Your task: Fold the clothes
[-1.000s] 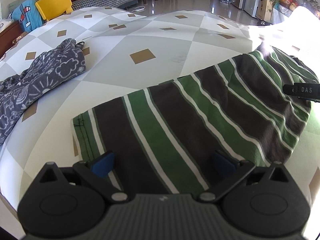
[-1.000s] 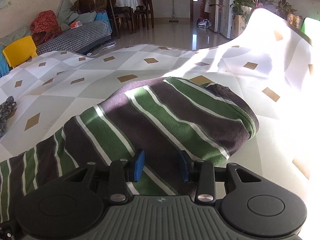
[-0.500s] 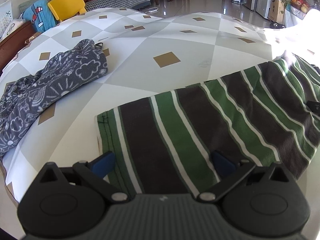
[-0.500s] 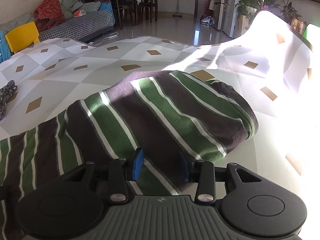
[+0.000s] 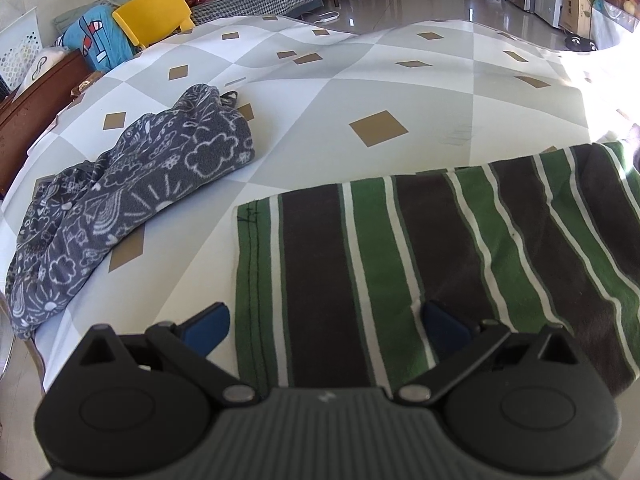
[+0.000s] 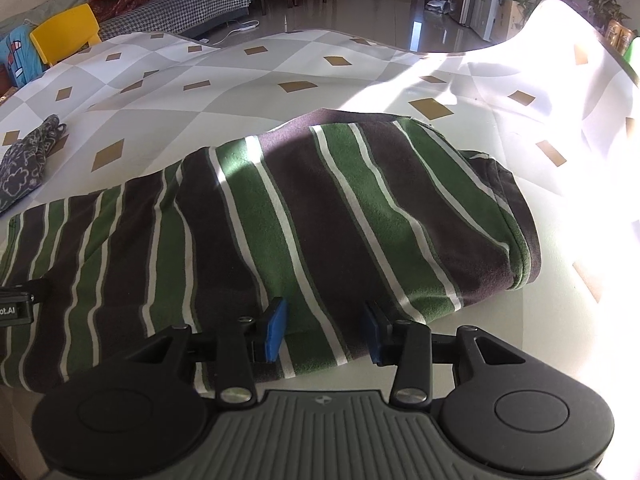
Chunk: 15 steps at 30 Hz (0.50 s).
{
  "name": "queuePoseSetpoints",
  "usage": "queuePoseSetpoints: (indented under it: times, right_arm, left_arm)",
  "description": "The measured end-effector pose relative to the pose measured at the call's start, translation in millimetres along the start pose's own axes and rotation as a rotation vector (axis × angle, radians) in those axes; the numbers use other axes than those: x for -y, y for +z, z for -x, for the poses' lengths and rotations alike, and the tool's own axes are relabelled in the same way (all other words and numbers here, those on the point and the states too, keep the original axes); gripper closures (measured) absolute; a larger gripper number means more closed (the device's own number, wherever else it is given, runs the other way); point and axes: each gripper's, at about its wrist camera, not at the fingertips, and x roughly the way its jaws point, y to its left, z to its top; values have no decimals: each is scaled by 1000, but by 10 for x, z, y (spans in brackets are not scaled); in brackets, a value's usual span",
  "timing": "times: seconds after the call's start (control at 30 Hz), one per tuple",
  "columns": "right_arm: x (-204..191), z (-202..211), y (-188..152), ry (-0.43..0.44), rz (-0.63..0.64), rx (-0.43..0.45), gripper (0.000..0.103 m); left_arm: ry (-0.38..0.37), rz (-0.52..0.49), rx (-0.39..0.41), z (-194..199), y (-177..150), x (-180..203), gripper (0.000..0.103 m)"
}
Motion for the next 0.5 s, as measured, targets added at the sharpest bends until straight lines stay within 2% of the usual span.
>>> queuePoseSetpoints:
  times: [0.13, 0.3, 0.5]
  right_arm:
    - [47, 123, 43, 30, 21, -23, 64]
    - [167, 240, 253, 49, 73, 51, 64]
    - [408, 54, 468, 36, 43, 90, 64]
  left_arm:
    - [37, -72, 17, -64, 123, 53, 0]
    - [38, -100, 0, -156, 275, 47, 0]
    - [30, -140, -4, -258, 404, 12, 0]
